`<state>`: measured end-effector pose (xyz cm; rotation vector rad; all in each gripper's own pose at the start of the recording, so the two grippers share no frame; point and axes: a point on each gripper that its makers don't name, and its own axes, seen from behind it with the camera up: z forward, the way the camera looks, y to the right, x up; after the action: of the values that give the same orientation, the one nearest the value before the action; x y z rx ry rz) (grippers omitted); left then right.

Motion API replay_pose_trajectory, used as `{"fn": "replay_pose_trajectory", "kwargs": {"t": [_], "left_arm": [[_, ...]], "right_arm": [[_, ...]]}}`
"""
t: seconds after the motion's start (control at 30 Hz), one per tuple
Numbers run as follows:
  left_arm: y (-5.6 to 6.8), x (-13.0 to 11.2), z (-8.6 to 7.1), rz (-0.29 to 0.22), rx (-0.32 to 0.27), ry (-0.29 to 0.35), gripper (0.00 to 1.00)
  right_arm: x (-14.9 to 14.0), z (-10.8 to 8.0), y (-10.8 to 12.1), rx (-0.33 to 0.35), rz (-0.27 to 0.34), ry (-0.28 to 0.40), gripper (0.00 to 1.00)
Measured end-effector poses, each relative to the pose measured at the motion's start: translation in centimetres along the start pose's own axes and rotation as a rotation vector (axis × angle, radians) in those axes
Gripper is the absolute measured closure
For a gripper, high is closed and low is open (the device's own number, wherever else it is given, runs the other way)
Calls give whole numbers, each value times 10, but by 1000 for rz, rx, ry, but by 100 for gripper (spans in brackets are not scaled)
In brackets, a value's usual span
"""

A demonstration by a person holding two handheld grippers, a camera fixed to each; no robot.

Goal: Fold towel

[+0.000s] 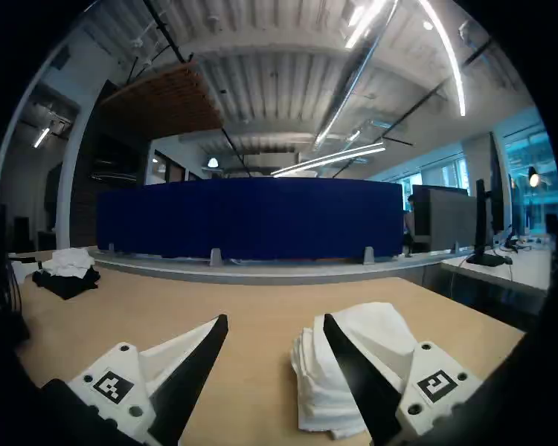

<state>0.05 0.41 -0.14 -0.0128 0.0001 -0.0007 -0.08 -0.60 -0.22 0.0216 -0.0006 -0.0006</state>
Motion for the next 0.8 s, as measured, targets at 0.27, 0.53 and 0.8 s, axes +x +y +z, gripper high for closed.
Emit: {"fn": "replay_pose_trajectory", "kwargs": {"t": [0.27, 0.53, 0.8], "left_arm": [[0, 0, 0, 0, 0, 0, 8], [1, 0, -1, 0, 0, 0, 8], [0, 0, 0, -2, 0, -1, 8]], "right_arm": [[0, -1, 0, 0, 0, 0, 0], [0, -3, 0, 0, 0, 0, 0], [0, -5, 0, 0, 0, 0, 0]]}}
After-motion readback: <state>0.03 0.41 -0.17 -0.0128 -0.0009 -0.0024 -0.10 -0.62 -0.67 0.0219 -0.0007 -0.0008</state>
